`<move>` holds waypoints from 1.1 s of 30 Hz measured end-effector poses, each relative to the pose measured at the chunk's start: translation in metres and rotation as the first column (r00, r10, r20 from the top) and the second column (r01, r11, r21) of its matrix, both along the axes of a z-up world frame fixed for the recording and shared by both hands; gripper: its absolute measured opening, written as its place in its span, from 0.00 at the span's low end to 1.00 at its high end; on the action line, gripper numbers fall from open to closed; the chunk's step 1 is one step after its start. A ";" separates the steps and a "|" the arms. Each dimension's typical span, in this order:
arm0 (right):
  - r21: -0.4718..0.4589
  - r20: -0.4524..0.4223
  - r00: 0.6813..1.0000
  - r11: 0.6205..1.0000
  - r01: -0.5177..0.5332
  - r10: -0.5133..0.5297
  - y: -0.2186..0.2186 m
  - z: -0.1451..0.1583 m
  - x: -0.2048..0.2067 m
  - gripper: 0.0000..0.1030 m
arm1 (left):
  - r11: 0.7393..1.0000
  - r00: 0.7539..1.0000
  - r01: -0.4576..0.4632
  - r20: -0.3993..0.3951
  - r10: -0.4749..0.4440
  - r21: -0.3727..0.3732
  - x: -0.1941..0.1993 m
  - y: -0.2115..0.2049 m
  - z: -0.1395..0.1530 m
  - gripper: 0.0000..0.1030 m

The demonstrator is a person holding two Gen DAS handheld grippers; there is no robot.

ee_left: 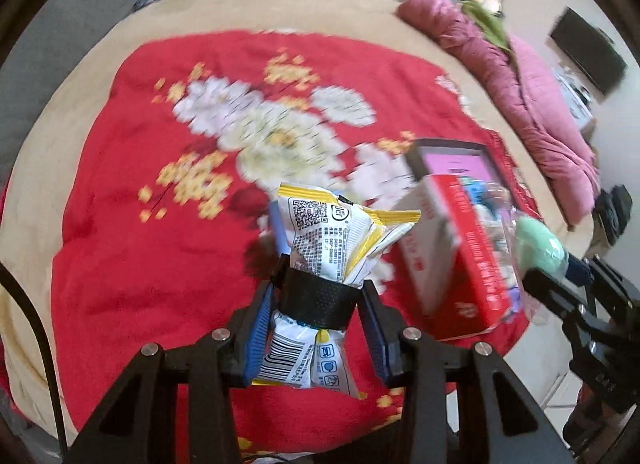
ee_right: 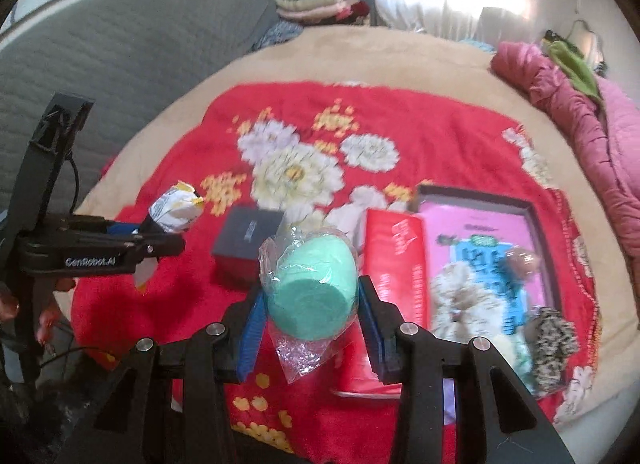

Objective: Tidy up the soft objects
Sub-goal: 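Carry the snack bag with the left tool while the right tool carries the green sponge over the tray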

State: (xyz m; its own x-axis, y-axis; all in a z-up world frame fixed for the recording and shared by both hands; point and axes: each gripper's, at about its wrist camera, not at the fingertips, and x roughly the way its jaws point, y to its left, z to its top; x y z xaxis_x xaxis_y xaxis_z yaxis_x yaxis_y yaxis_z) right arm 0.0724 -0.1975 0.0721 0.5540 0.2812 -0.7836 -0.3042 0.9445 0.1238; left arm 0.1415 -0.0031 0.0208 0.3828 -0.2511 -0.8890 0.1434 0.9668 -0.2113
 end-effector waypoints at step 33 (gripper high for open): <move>0.108 0.106 0.890 0.895 0.433 -0.443 -0.217 0.034 -0.052 0.43 | 0.939 0.936 0.337 0.086 -0.342 0.067 0.001 -0.234 0.051 0.41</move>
